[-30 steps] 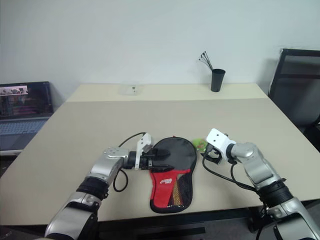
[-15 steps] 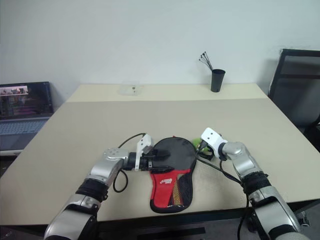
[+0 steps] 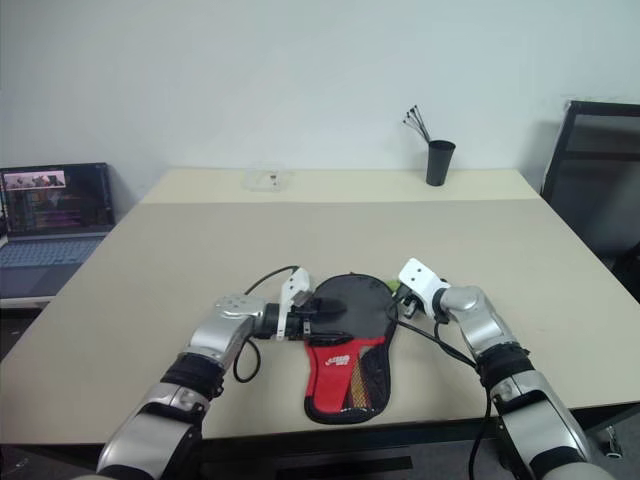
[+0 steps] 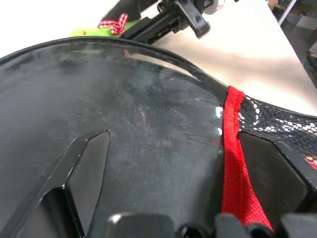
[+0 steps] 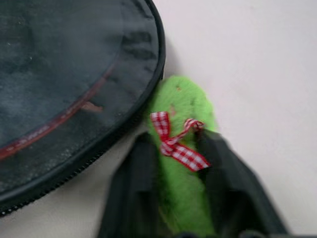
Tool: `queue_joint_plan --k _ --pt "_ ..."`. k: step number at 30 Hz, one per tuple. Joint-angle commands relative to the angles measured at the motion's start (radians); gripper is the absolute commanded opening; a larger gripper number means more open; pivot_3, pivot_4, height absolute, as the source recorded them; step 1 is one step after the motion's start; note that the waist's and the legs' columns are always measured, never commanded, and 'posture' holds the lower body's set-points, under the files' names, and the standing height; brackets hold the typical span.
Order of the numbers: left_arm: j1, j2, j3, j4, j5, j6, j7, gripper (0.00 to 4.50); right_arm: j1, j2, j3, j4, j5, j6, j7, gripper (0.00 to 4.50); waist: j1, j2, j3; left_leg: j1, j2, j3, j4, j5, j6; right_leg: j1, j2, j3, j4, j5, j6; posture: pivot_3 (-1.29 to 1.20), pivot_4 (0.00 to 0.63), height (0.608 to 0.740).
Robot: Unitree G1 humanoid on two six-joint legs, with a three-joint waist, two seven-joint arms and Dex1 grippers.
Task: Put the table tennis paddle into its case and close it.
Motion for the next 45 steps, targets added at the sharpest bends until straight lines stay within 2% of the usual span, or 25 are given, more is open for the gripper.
queue_joint_plan --k 1,8,17,27,37,45 --pt "-0.022 -0.046 -0.037 0.054 0.030 -0.034 0.010 4.50 0.011 -0.017 0.021 -0.026 -0.033 0.014 0.017 0.01 0.001 0.001 -0.001 0.000 0.000 0.000 0.000 0.000 0.000 0.000 0.000 0.000 0.000 0.000 0.000 0.00 0.150 0.740" --pt "-0.014 -0.073 -0.060 0.145 0.077 -0.081 -0.006 4.50 0.055 -0.072 0.036 -0.145 -0.084 0.029 0.043 0.01 0.015 0.010 -0.009 0.000 -0.002 0.000 0.000 0.000 0.000 0.001 -0.002 0.000 -0.001 0.000 0.000 0.00 0.150 0.740" --pt "0.037 -0.021 -0.087 0.135 0.105 -0.106 -0.091 4.50 0.224 -0.191 0.044 -0.504 -0.104 0.151 0.156 0.01 0.020 0.012 -0.012 -0.001 -0.003 0.000 -0.001 0.000 0.000 0.001 -0.002 0.000 -0.003 0.000 0.001 0.00 0.150 0.740" --pt "0.049 -0.013 -0.099 0.130 0.108 -0.091 -0.112 4.50 0.364 -0.278 0.022 -0.763 -0.107 0.278 0.215 0.01 0.018 0.012 -0.015 0.000 -0.002 0.000 -0.001 0.000 0.000 0.001 -0.001 -0.001 -0.003 -0.001 0.000 0.00 0.150 0.740" --pt "0.040 -0.019 -0.101 0.138 0.109 -0.076 -0.121 4.50 0.625 -0.401 -0.007 -1.179 -0.049 0.493 0.287 0.01 0.021 0.012 -0.020 -0.001 -0.002 -0.001 -0.002 -0.002 -0.001 0.001 -0.001 -0.002 -0.007 -0.001 0.000 0.00 0.150 0.740" --pt "0.025 -0.026 -0.105 0.151 0.110 -0.069 -0.117 4.50 0.699 -0.460 -0.075 -1.393 0.113 0.670 0.348 0.01 0.025 0.014 -0.022 -0.001 -0.002 -0.007 -0.003 -0.004 -0.003 0.009 -0.002 -0.009 -0.019 -0.001 0.000 0.00 0.150 0.740"
